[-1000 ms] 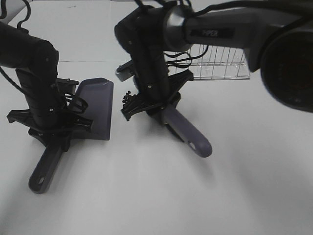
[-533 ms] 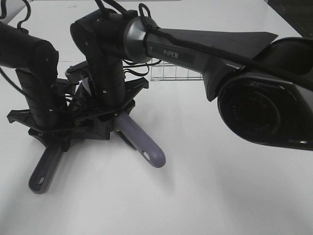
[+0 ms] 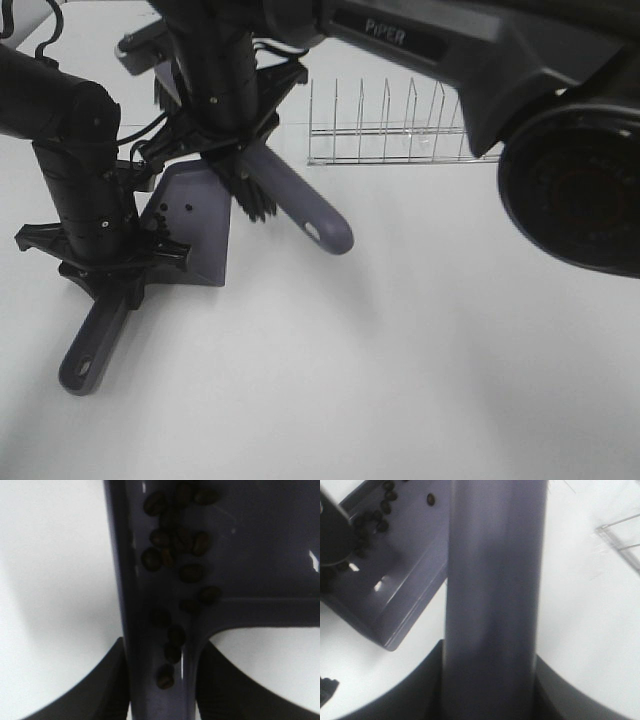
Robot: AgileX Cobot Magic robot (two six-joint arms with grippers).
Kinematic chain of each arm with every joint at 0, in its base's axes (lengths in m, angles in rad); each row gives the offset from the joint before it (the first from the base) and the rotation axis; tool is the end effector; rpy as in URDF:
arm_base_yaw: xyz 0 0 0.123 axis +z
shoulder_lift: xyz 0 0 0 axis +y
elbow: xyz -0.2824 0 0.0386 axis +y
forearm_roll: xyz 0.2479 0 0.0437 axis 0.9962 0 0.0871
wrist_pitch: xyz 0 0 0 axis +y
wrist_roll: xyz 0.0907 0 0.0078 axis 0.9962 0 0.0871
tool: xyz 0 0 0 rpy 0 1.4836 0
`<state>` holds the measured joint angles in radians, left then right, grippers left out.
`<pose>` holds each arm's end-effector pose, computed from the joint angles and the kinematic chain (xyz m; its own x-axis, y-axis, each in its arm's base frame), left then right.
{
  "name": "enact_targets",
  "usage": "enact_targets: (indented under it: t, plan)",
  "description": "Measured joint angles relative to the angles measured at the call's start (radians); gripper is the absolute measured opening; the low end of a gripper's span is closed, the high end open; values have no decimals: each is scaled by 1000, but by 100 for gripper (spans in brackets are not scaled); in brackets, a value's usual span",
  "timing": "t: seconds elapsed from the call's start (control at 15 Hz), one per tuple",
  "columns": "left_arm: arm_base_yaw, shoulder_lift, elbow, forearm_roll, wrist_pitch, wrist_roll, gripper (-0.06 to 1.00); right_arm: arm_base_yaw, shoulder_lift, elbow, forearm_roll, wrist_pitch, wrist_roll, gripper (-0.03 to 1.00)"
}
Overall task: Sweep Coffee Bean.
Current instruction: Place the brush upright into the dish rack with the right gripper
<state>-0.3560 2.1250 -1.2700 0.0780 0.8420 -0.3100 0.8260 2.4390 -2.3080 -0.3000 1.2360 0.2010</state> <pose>0.3520 -0.1252 0.0936 -0.9949 0.0982 0.0214 0.0994 0.9929 0.0657 0.3699 0.3637 0.2036 -0.7079 -0.6268 -0.3257 -0.5815 0.7789 -0.2349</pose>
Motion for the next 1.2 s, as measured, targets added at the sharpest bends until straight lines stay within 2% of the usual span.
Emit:
enact_targets:
  t: [0.07, 0.27, 0.67, 0.87, 0.93, 1.2]
  plan:
    - [0, 0, 0, 0, 0, 0, 35, -4, -31, 0, -32, 0, -5, 30]
    - [0, 0, 0, 0, 0, 0, 35, -78, -131, 28, -33, -4, -26, 30]
    - [0, 0, 0, 0, 0, 0, 35, -340, -337, 242, -1, -4, -31, 30]
    - [0, 0, 0, 0, 0, 4, 35, -497, -389, 381, 103, -5, -52, 30]
    - [0, 0, 0, 0, 0, 4, 35, -590, -393, 491, 173, -6, -63, 30]
    - [0, 0, 0, 0, 0, 4, 35, -625, -391, 654, 192, -2, -72, 30]
